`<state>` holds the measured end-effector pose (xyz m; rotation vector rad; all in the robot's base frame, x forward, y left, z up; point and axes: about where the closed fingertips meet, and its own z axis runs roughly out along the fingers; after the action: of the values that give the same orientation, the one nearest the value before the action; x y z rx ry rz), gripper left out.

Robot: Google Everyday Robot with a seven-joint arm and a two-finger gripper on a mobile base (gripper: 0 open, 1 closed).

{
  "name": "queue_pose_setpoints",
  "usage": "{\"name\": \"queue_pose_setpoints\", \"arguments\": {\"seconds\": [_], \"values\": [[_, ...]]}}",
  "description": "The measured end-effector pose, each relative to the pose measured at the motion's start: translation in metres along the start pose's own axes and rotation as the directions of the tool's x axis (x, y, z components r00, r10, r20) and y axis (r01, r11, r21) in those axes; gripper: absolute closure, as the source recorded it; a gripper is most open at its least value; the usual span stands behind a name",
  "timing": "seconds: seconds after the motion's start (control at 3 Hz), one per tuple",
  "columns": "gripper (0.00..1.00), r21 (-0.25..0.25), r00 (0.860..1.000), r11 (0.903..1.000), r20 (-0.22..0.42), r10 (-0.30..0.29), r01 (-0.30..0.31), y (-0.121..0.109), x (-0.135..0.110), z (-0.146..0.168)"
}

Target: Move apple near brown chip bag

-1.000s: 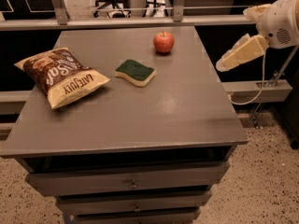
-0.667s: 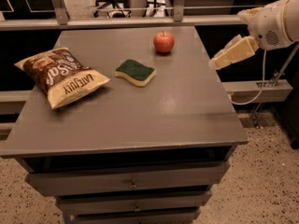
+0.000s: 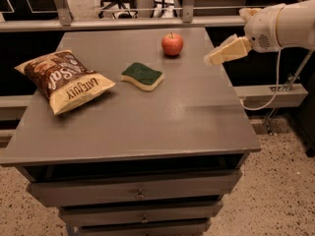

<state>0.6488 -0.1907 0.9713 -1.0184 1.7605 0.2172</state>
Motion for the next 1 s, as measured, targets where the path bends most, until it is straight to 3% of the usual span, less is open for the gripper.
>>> {"name": "queue_pose_setpoints", "arguments": {"seconds": [0.33, 0.67, 1.0], "values": [[0.0, 0.054, 0.996, 0.9955, 0.051, 0.076, -0.078, -0.01, 0.004, 0.041], [0.0, 0.065, 0.99, 0.9903, 0.071, 0.118, -0.123, -0.015, 0.012, 0.06], [0.0, 0.036, 0.986, 0.99, 0.107, 0.132, -0.136, -0.025, 0.019, 0.088]]}}
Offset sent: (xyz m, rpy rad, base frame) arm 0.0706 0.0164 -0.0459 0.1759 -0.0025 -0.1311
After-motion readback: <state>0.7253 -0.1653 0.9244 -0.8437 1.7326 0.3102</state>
